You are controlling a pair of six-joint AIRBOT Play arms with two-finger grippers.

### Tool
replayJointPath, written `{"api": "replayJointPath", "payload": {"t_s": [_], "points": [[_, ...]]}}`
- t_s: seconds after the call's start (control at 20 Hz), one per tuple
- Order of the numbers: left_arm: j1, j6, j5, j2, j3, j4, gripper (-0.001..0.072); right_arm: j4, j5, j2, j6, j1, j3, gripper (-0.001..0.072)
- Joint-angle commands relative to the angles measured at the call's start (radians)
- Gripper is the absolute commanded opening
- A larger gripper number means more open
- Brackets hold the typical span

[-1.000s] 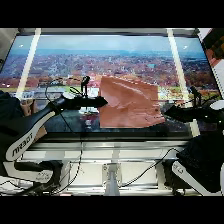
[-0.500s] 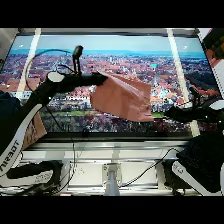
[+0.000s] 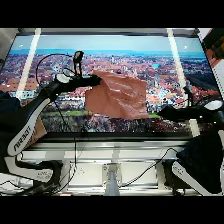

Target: Fold the clothes and pants, and hang the long-sleeved shirts on hangers.

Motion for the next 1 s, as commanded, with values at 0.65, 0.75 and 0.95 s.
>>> {"api": "replayJointPath", "payload": {"t_s": [0.65, 0.75, 0.95], "points": [[0.16, -0.108, 0.005, -0.02, 0.002, 0.022, 0.0613, 0.199, -0.339, -0.232, -0.068, 0.274, -0.04, 0.0493], [0.182, 0.004, -0.076, 0.017, 0.002, 0.069, 0.0613, 0.191, -0.342, -0.233, -0.07, 0.273, -0.014, 0.0493], [0.269, 0.032, -0.398, 0.117, 0.002, 0.298, 0.0612, 0.169, -0.275, -0.282, -0.069, 0.275, 0.052, 0.0493]]}}
